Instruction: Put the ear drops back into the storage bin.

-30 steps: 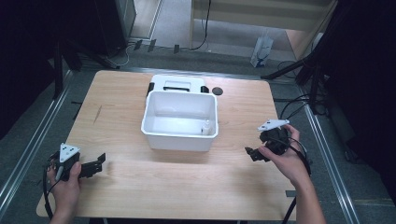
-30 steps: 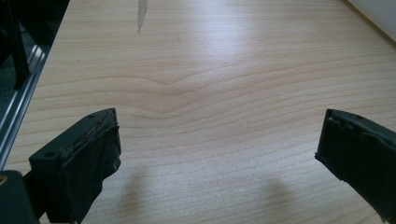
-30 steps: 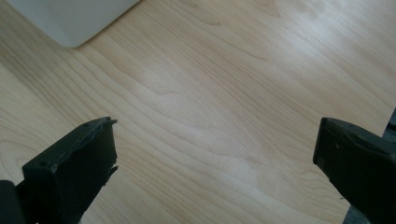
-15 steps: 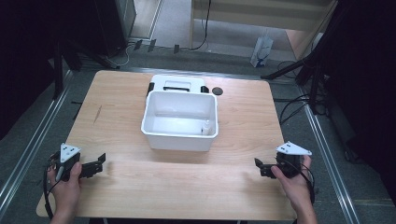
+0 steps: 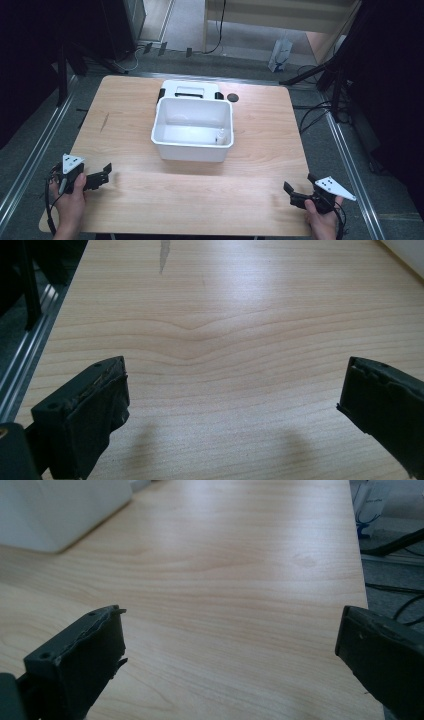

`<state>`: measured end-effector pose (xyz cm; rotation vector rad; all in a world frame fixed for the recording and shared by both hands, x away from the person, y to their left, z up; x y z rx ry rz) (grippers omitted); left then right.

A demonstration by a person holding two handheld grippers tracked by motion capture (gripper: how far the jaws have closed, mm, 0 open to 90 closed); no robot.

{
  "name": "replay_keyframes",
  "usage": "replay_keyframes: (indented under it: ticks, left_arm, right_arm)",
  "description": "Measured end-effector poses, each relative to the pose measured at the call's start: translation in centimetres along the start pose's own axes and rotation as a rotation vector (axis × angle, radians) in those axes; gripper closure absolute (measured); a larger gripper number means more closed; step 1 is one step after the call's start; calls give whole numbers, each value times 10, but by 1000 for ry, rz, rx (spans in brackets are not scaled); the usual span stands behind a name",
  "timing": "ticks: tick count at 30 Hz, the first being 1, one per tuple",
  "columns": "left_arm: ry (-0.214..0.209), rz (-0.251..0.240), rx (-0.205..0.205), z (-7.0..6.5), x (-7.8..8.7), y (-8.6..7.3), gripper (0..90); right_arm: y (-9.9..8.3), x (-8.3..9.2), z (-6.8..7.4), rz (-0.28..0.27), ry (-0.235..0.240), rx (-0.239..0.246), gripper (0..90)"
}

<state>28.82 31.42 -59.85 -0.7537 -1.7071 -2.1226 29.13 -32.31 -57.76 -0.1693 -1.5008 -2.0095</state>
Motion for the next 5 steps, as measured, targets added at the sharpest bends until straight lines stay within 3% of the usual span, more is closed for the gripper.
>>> replay_keyframes:
  ticks: [5]
  left_arm:
    - [13, 9, -5, 0, -1, 0, 3]
  right_arm:
    - [0, 1, -1, -14, 12, -17, 0]
Point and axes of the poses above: each handheld gripper's, and its own axes: x roughly backward along the jaws, y roughly out of its top, z roughly to its left, the point moved 8 cm from there along -x, roughly forward along the jaws, and after that the axes turned 14 degrees about -x, right-handed, at the moved point
